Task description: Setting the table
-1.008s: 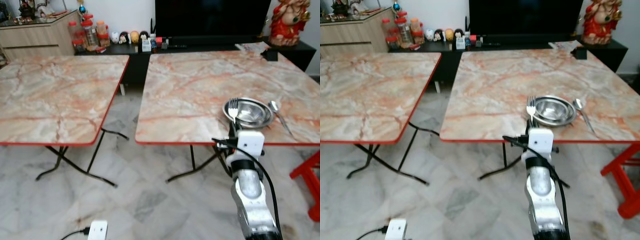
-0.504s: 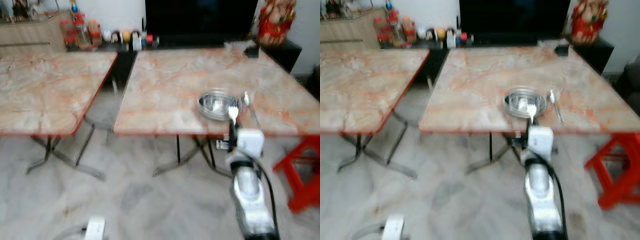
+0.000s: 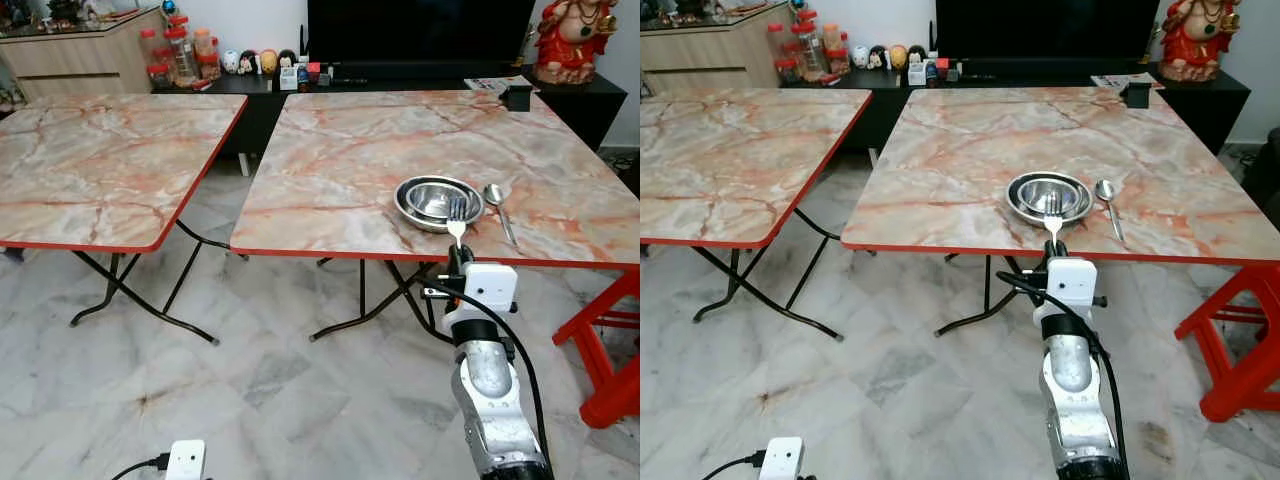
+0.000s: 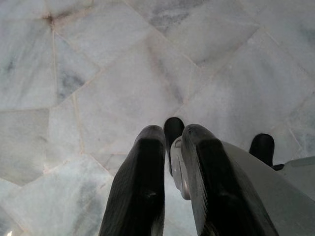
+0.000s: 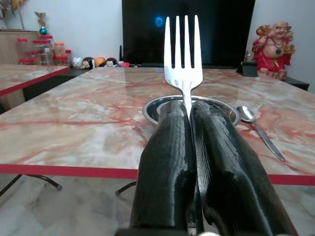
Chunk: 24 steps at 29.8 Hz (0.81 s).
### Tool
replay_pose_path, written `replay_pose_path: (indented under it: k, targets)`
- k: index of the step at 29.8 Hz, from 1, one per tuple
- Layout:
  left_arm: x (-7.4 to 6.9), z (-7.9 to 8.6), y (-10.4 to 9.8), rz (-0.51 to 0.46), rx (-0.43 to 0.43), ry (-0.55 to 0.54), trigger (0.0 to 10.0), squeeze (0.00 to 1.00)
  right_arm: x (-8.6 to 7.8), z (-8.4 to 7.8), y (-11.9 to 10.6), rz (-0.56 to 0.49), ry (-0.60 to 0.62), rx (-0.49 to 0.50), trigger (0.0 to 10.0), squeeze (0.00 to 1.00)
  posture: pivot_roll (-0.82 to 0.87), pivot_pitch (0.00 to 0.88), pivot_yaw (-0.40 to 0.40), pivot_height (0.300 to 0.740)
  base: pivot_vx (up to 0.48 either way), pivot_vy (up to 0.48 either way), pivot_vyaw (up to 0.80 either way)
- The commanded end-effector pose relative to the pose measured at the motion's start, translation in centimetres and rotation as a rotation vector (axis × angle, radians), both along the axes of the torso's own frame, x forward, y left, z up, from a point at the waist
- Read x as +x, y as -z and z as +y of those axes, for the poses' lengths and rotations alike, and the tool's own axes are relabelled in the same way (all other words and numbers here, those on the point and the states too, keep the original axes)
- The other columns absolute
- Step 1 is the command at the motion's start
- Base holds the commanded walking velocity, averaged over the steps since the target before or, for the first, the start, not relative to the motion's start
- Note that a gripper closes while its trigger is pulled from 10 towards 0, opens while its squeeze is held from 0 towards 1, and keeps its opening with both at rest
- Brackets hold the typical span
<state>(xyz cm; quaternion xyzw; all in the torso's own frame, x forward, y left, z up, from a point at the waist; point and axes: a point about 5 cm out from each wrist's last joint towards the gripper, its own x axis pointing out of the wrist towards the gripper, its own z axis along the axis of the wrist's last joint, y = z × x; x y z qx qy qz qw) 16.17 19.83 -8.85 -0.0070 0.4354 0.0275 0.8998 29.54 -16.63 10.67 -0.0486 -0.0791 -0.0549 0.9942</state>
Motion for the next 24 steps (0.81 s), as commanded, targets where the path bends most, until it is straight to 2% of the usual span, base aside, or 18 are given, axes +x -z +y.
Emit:
replay_pose_path:
  k: [1, 3, 9, 24]
  targets:
    - [0.21, 0.57, -0.17, -0.006, 0.014, -0.008, 10.0, 0.00, 0.21, 0.00, -0.26, -0.007, 0.009, 0.021, 10.0, 0.00, -0.05, 0.000, 0.031, 0.740, 0.292, 0.000, 0.00]
    - [0.20, 0.61, -0.16, -0.003, 0.015, -0.006, 10.0, 0.00, 0.29, -0.01, -0.28, -0.001, 0.017, 0.022, 10.0, 0.00, -0.05, 0.000, 0.031, 0.740, 0.294, 0.000, -0.21]
    - [0.14, 0.36, -0.08, 0.004, 0.011, -0.003, 10.0, 0.00, 0.30, -0.13, -0.29, -0.001, 0.018, 0.023, 10.0, 0.00, -0.06, 0.000, 0.026, 0.740, 0.295, 0.000, -0.74]
    - [-0.01, 0.01, 0.05, 0.008, 0.003, -0.007, 10.0, 0.00, 0.46, -0.09, -0.44, -0.012, 0.013, 0.006, 10.0, 0.00, -0.05, 0.000, 0.019, 0.740, 0.286, 0.000, 0.00]
